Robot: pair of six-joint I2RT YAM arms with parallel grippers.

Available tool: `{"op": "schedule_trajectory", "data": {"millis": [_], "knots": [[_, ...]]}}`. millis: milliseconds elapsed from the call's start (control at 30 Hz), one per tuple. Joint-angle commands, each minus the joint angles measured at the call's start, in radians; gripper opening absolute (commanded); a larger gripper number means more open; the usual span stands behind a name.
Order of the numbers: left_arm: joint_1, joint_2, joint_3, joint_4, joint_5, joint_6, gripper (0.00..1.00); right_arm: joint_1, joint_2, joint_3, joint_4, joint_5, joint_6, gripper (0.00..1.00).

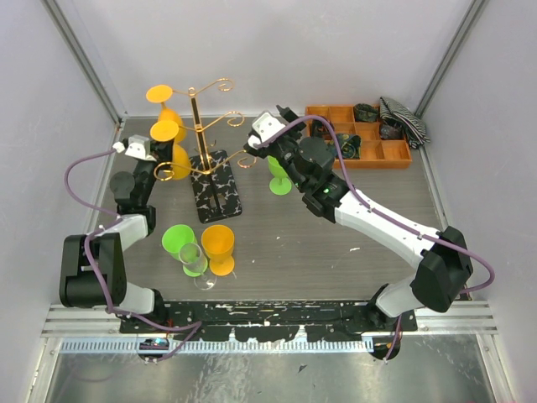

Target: Place the wine glass upside down on the wine glass rack

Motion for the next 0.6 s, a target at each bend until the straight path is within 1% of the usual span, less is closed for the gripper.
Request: {"op": "schedule_trajectory", "data": {"millis": [0,67,133,367,467,567], "knots": [[-0.004,-0.018,-0.011,0.009,0.035,-0.005,0.33,0.000,-0.017,0.026,0.038,0.022,0.014,0.82],[-0.004,-0.025,-0.016,-0.002,0.014,-0.005,0.42,0.001,-0.018,0.023,0.039,0.024,0.014,0.82],[-0.004,-0.033,-0.021,-0.021,-0.006,-0.002,0.46,0.001,-0.020,0.020,0.039,0.023,0.015,0.82],[-0.004,-0.104,-0.078,-0.087,-0.075,0.026,0.52,-0.005,-0.015,0.026,0.033,0.037,0.042,0.82],[-0.003,-0.157,-0.102,-0.180,-0.131,0.047,0.55,-0.029,0.012,0.098,-0.060,0.071,0.132,0.82],[-0.004,-0.257,-0.124,-0.297,-0.215,0.060,0.59,-0.079,0.050,0.186,-0.179,0.095,0.240,0.82]]}}
